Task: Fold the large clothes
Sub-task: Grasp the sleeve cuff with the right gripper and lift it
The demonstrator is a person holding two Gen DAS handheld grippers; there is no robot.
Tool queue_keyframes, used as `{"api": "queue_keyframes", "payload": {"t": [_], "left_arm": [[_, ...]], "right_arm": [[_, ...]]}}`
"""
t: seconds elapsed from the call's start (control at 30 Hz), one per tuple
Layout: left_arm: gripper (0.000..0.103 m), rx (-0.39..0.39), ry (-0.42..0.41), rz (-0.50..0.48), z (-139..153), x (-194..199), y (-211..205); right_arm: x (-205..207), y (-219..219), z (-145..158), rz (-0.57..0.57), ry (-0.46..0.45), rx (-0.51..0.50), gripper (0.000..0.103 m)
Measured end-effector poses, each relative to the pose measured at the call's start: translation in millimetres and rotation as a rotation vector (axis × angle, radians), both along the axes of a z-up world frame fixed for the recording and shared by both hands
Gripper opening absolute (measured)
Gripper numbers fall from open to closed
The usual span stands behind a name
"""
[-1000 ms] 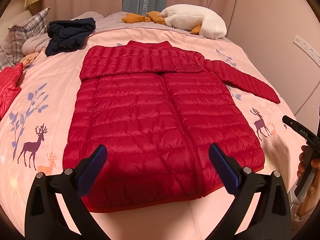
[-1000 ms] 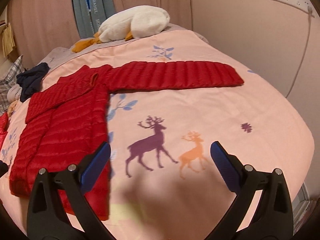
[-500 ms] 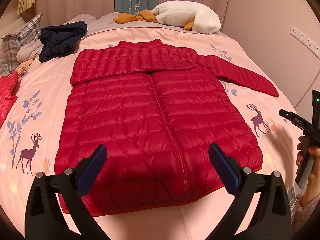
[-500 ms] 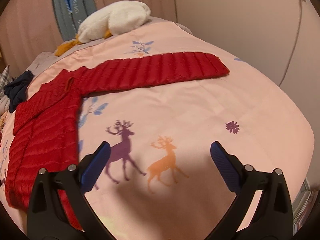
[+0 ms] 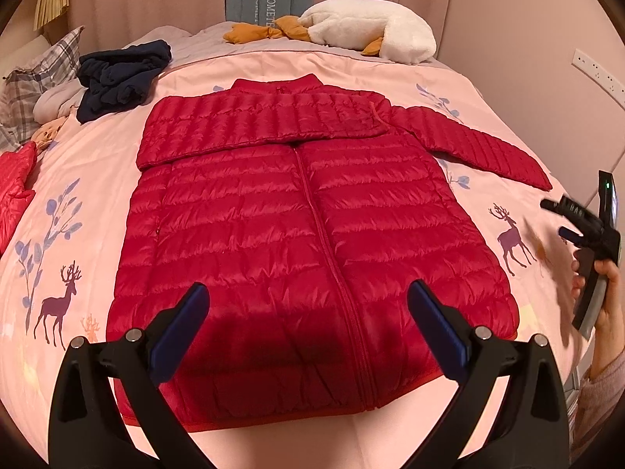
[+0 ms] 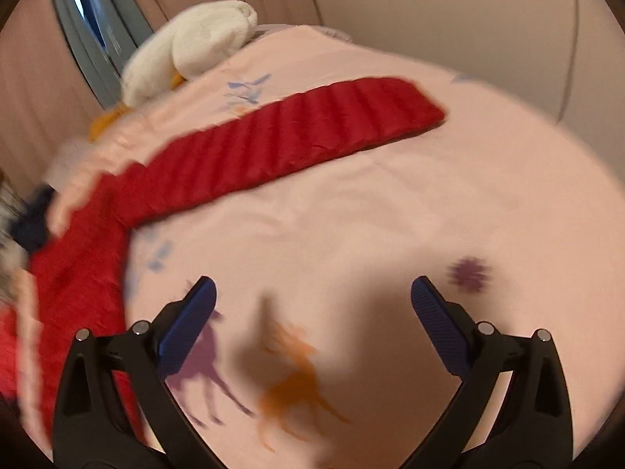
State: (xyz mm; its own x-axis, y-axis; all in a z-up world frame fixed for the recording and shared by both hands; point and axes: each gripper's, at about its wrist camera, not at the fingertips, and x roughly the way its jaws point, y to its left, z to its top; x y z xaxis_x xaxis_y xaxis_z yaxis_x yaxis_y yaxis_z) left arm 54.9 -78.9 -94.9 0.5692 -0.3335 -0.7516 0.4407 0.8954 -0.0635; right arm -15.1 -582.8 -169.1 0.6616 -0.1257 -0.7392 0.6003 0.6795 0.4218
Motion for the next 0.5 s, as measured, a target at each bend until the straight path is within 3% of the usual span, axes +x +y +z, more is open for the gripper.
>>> {"api": "queue_keyframes", "payload": {"t": [0.1,0.17,0.37,0.5], "left_arm": [[0.102,-0.003,0.001,0.002,-0.6,2.5,-3.2],[0.102,-0.001,0.003,0.005,-1.6,4.2,-4.7],[0.102,0.013,0.014,0.023,-5.8,12.6,-4.6],[0.102,0.009,0.027,0.038,-9.2,20.5,-4.6]], "right_arm": [[7.0,-31.1,-17.2,-0.039,-0.118,0.203,0.101],[11.8,-46.2,-25.0,-0.077,-0.161,0.276,0.101],[40.0,-73.1,-28.4,-0.108,-0.256,0.378,0.101],[55.1,-90.5,-34.5,-0.201,-0.299,0.425,0.101]]}}
